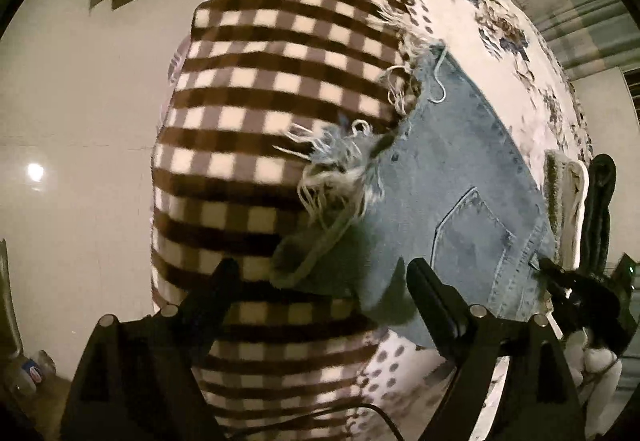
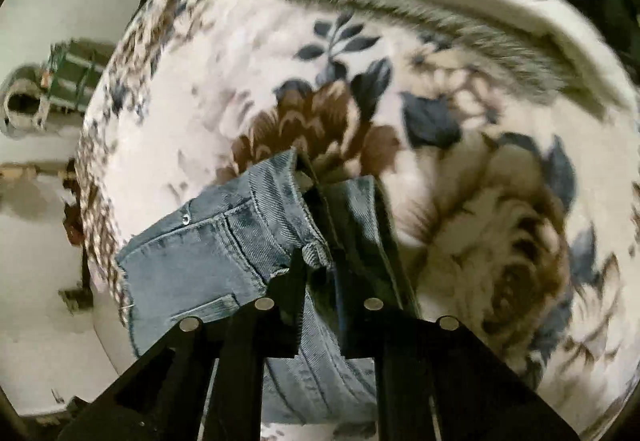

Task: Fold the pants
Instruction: 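Lift the folded shorts with both tools and carry them toward the clothes stack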

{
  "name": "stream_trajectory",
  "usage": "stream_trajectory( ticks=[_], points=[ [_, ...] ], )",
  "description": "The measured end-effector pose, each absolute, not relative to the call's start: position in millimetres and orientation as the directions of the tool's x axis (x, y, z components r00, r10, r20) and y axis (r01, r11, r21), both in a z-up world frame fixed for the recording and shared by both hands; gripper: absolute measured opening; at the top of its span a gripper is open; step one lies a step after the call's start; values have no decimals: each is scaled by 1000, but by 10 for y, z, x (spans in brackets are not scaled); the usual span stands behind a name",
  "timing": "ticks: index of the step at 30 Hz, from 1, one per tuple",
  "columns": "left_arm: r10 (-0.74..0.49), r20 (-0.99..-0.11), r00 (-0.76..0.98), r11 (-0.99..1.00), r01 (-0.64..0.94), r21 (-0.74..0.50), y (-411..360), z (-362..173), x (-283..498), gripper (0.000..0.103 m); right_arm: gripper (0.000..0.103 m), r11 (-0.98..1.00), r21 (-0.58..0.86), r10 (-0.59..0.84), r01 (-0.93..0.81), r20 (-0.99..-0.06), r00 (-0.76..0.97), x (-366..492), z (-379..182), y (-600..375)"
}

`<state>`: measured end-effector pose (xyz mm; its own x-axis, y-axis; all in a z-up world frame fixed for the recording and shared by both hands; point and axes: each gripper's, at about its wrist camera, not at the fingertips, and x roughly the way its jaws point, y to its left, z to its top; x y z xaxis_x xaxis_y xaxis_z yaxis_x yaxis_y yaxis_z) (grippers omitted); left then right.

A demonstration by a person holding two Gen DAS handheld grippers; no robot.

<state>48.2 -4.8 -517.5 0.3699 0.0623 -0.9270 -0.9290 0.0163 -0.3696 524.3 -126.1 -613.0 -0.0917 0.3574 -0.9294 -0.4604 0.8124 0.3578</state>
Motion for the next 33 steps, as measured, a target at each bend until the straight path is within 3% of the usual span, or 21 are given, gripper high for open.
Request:
stream_trajectory(
  ticks=[6,8,9,10,14,18,22,26,27,28,29,30,31,33],
  points=[
    [35,-915,401,-34,-915,-402,-62,-5236,537,85,13,827,353,358,-438,-931,-75,5255,-6132,-1474],
    [24,-910,413,-58,-909,-414,-39,-5267,543,85,31,818,398,377,-415,-916,-137,5306,-6210,-1526],
    [17,-907,420,-71,-905,-420,-32,-5281,541,85,52,819,398,371,-414,-917,-146,5318,-6218,-1516],
    [8,-901,434,-94,-897,-432,-22,-5305,535,85,63,819,400,380,-412,-915,-134,5318,-6161,-1587],
    [-40,-865,499,-238,-846,-477,-26,-5502,490,85,79,813,462,452,-355,-884,-116,5119,-6033,-2020],
    [-30,-847,531,-368,-793,-485,-30,-5716,451,85,95,815,557,516,-162,-824,-235,4822,-6441,-2480],
    [-19,-856,517,-405,-787,-466,25,-5781,481,85,95,730,680,663,66,-682,-308,4618,-7094,-2606],
    [21,-867,498,-409,-787,-462,77,-5731,545,85,96,630,760,774,163,-595,-215,4597,-7269,-2599],
    [48,-864,501,-408,-780,-475,88,-5698,559,82,92,609,774,792,174,-580,-191,4597,-7260,-2590],
    [83,-864,497,-393,-780,-486,105,-5641,573,67,75,592,788,805,168,-569,-168,4592,-7225,-2558],
    [101,-865,492,-375,-787,-491,125,-5599,589,48,65,598,786,801,160,-574,-171,4587,-7212,-2533],
    [114,-864,490,-353,-793,-496,152,-5565,600,40,51,620,770,783,148,-596,-179,4573,-7197,-2494],
    [128,-857,499,-318,-798,-512,190,-5545,637,33,44,624,768,780,142,-601,-176,4552,-7182,-2468],
    [135,-853,504,-282,-806,-521,212,-5502,659,29,36,637,758,770,142,-616,-169,4522,-7147,-2457]
  ],
)
